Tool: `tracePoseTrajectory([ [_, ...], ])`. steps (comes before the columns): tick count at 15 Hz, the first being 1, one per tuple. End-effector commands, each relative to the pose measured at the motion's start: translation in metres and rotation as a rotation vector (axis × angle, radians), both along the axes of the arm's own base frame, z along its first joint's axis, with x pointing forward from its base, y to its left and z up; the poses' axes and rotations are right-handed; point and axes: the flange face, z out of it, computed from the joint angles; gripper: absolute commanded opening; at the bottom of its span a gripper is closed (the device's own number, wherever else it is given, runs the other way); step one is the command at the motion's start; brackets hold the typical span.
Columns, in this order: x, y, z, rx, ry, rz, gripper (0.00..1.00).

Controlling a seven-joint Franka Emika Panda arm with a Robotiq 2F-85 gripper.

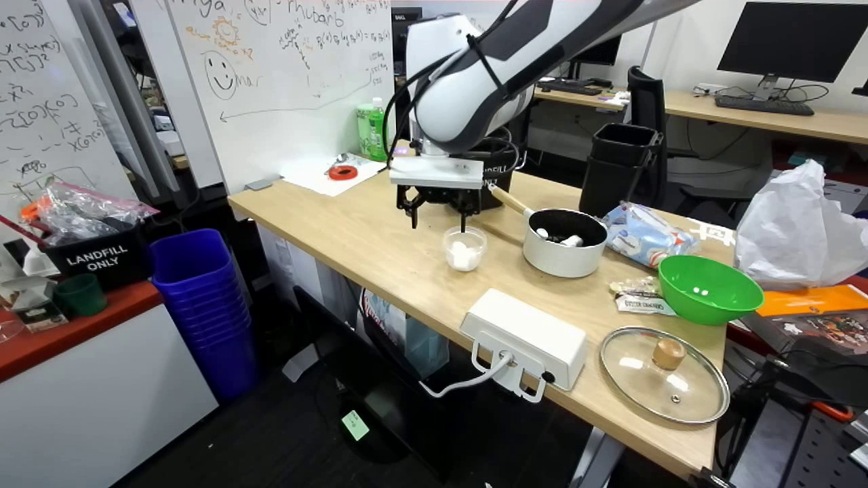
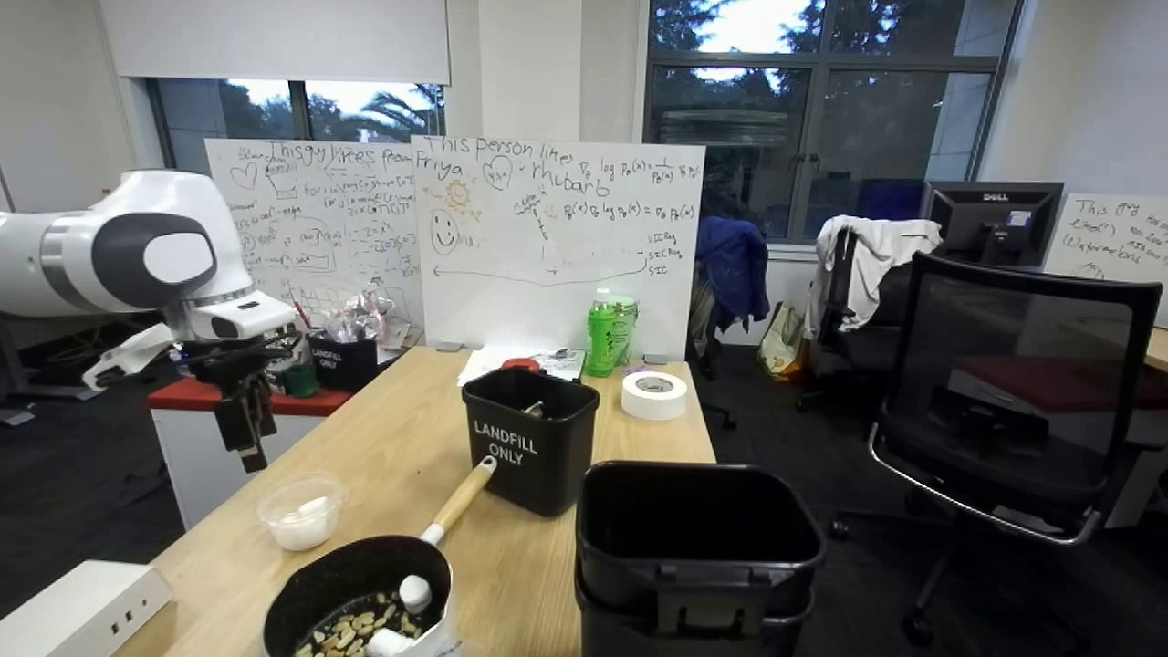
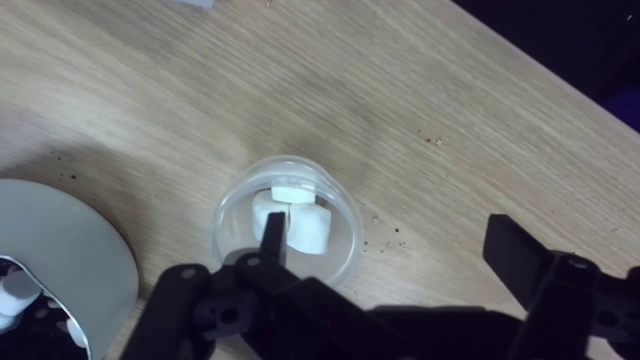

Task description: Move the small clear bowl to the left side of the table

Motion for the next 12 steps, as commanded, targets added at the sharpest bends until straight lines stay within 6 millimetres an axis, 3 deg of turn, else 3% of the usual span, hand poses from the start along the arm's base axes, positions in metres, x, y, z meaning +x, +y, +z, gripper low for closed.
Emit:
tracePoseTrajectory([
  [1,-0.044,0.007,0.025,0.021,0.05,-0.006,1.0],
  [2,-0.058,0.009,0.032,0.005,0.078,-0.019,1.0],
  [3,-0.032,0.012,0.021,0.006,0.045,-0.002,1.0],
  [5,-0.038,0.015,0.03,0.007,0.044,0.001,1.0],
  [8,-0.035,0.012,0.019,0.004,0.051,-0.005,1.0],
  [12,-0.034,0.012,0.021,0.005,0.046,-0.004,1.0],
])
